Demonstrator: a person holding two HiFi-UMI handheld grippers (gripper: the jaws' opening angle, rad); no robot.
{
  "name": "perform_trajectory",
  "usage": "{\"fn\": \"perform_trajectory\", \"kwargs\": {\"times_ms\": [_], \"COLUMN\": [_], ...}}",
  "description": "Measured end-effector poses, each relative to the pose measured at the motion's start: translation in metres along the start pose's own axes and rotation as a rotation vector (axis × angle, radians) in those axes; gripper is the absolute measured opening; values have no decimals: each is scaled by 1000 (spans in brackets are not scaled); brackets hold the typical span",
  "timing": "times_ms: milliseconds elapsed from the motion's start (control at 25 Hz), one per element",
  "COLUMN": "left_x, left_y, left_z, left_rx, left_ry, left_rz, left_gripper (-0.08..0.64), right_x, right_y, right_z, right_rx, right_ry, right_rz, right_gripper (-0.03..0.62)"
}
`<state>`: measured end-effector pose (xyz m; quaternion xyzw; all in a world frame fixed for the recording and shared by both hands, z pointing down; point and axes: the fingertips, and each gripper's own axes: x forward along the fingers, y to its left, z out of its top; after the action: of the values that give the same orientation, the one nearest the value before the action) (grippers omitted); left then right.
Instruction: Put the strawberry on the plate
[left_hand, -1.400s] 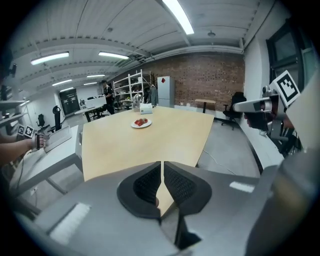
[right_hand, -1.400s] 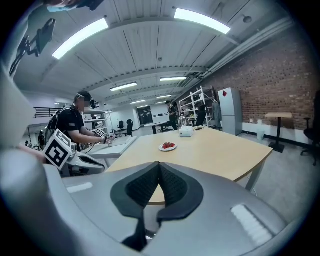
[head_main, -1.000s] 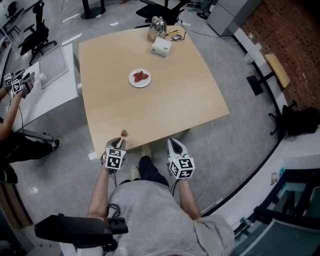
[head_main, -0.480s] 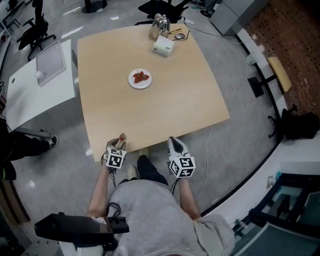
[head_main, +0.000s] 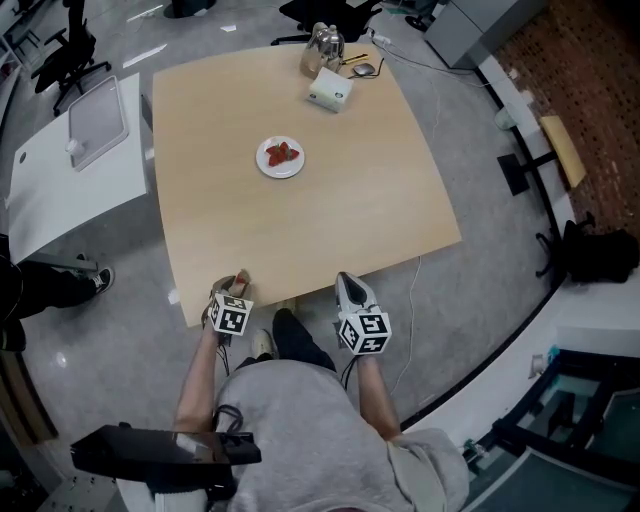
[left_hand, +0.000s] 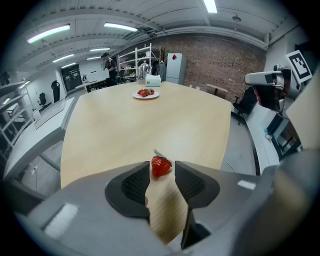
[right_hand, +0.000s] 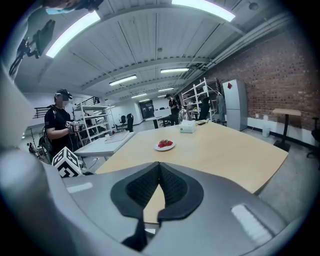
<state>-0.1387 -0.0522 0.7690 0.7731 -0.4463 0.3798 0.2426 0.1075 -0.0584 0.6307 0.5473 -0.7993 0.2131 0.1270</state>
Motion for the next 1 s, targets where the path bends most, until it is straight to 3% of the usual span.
{"fn": "perform_trajectory", "kwargs": {"times_ms": [1000], "left_x": [14], "left_y": [2], "left_z": [-1], "left_rx": [-7], "left_ry": [17], "left_rz": [-4], "left_gripper": [155], "right_x": [11], "right_y": [-11], "right_z": [2], "right_rx": [6], "right_ry": [4], "right_rz": [-11], "right_gripper": [6]}}
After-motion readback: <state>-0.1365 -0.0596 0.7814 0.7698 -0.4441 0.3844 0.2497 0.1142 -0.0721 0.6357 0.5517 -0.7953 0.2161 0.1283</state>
